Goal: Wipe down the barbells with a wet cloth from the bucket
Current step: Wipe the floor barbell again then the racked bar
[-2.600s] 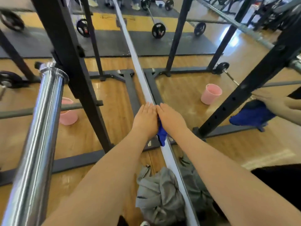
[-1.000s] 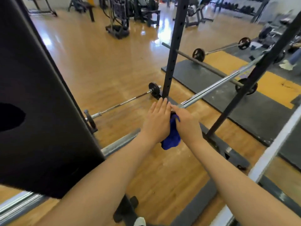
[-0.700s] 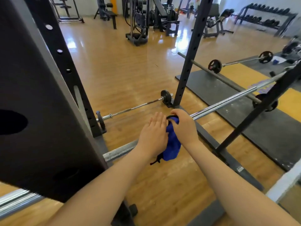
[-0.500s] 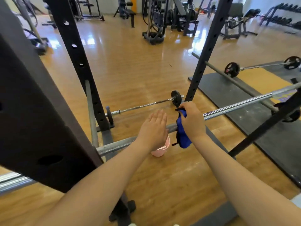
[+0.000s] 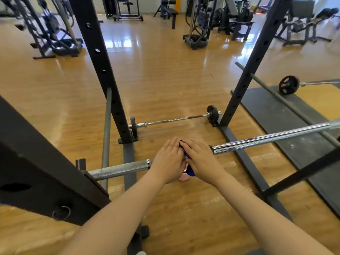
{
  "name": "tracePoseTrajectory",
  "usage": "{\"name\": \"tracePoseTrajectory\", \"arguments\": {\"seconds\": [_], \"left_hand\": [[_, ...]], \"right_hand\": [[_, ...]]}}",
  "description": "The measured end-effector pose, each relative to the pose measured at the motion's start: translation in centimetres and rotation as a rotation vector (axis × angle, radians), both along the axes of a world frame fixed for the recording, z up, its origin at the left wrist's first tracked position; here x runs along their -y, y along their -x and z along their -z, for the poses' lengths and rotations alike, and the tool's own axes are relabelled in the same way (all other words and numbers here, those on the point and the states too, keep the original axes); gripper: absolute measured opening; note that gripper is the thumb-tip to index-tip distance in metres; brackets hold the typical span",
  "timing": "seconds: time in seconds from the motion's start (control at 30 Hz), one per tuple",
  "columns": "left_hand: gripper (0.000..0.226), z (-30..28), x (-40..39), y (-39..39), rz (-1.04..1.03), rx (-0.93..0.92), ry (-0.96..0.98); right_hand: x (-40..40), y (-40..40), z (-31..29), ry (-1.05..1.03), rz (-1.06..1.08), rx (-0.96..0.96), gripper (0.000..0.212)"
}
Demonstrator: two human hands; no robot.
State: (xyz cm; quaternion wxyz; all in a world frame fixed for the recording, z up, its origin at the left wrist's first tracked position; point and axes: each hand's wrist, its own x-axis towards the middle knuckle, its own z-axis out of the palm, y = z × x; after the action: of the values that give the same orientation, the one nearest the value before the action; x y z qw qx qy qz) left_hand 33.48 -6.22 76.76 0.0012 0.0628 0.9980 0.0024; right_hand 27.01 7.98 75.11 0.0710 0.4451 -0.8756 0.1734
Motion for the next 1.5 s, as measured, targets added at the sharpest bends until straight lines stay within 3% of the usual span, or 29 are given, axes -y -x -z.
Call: {"name": "tracePoseTrajectory", "arguments": {"seconds": [0.13, 0.33, 0.43, 0.53, 0.63, 0.7, 0.77, 0.83, 0.9, 0.97, 1.03, 1.17, 1.23, 1.37, 1.5], "left_hand": [[0.064, 0.0, 2.2, -1.8, -0.046, 0.002, 0.060], [0.071, 0.0, 8.9, -6.2, -0.148, -0.063, 0.151], [0.089, 0.2, 9.5, -7.7, -0.299, -0.005, 0.134], [0.073, 0.7, 9.5, -8.3, -0.479, 0.020, 0.154], [0.072, 1.3, 9.9, -8.5, -0.537, -0.019, 0.160], [0.072, 1.1, 9.6, -8.2, -0.530, -0.012, 0.188], [0.071, 0.7, 8.5, -7.5, -0.474, -0.012, 0.216], [0.069, 0.5, 7.4, -6.4, -0.370, -0.039, 0.211], [0.071, 0.1, 6.8, -5.1, -0.275, -0.028, 0.216], [0.074, -0.2, 6.8, -4.4, -0.227, 0.023, 0.250], [0.073, 0.1, 7.1, -4.0, -0.205, 0.072, 0.254], [0.084, 0.4, 7.4, -4.2, -0.140, 0.004, 0.292], [0.085, 0.7, 7.6, -4.2, -0.135, -0.068, 0.285], [0.086, 0.9, 7.4, -4.5, -0.143, -0.119, 0.266], [0.085, 1.2, 7.0, -4.8, -0.225, -0.124, 0.240]], "right_hand": [[-1.2, 0.8, 0.3, -0.099, -0.107, -0.027, 0.072], [0.7, -0.6, 1.0, 0.045, -0.148, -0.003, 0.070], [3.9, -2.4, 0.7, 0.073, -0.235, -0.019, 0.067], [4.9, -3.2, 0.3, 0.109, -0.237, -0.018, 0.058], [2.8, -2.2, 0.9, -0.020, -0.269, -0.099, 0.079], [0.7, -0.9, 1.3, -0.058, -0.249, -0.127, 0.090], [-1.3, 0.2, 1.6, 0.009, -0.203, -0.105, 0.088], [-2.6, 0.6, 1.7, 0.123, -0.178, -0.068, 0.071], [-2.9, 1.0, 1.4, 0.271, -0.149, -0.093, 0.036], [-2.7, 1.5, 0.8, 0.374, -0.117, -0.108, 0.029], [-2.4, 1.9, 0.5, 0.377, -0.114, -0.063, 0.034], [-2.8, 1.4, 1.3, 0.017, -0.178, -0.106, 0.071], [-3.5, 1.7, 1.2, -0.061, -0.191, -0.151, 0.084], [-3.7, 1.7, 1.2, 0.020, -0.102, -0.019, 0.086], [-2.9, 0.5, 1.5, 0.291, 0.138, 0.160, 0.065]]}}
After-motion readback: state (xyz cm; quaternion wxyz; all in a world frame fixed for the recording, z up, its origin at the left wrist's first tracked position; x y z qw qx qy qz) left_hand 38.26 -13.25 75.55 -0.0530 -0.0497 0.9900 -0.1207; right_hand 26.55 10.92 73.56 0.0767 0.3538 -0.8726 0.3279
